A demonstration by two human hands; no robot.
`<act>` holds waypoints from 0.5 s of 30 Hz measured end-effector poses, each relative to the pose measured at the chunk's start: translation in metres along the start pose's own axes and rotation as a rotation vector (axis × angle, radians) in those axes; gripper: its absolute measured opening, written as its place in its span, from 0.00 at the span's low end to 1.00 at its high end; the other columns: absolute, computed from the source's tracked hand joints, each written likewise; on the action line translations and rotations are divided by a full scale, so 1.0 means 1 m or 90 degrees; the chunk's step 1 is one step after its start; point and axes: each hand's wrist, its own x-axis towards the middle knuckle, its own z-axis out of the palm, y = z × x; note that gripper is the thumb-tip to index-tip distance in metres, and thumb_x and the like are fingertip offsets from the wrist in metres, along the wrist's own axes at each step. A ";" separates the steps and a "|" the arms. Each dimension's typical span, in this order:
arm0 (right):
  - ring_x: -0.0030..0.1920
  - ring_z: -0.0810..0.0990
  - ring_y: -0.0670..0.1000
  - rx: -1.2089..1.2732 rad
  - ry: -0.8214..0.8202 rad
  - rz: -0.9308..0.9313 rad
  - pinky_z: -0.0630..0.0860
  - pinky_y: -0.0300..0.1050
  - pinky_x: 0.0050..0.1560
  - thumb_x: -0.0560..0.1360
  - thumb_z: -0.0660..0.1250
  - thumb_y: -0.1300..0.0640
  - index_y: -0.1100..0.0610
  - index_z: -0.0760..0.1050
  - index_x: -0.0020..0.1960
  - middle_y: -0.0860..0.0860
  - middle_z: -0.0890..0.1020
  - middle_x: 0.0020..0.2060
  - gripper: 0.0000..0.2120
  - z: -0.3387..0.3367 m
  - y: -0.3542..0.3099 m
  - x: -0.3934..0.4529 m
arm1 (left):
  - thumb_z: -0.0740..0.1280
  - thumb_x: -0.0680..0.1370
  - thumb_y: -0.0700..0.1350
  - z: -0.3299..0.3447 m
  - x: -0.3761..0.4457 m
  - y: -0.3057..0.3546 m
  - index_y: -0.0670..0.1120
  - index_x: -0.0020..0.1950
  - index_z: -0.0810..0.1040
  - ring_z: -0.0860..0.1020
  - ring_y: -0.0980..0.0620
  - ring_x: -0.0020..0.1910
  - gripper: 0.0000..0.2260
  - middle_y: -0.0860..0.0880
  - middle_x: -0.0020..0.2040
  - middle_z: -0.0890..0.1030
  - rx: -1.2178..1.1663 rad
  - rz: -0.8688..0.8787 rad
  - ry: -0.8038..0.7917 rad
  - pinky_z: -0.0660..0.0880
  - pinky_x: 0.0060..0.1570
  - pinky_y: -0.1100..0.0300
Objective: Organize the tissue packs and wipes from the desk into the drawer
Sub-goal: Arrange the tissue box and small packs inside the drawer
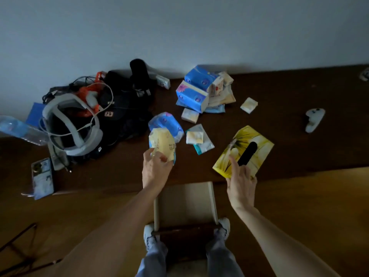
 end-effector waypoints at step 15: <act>0.63 0.79 0.55 0.026 -0.311 -0.222 0.81 0.56 0.54 0.72 0.79 0.52 0.47 0.57 0.79 0.53 0.79 0.60 0.44 0.163 0.005 -0.160 | 0.73 0.72 0.57 0.101 -0.150 -0.203 0.51 0.51 0.77 0.75 0.49 0.61 0.14 0.54 0.69 0.68 0.172 -0.023 -0.213 0.80 0.46 0.50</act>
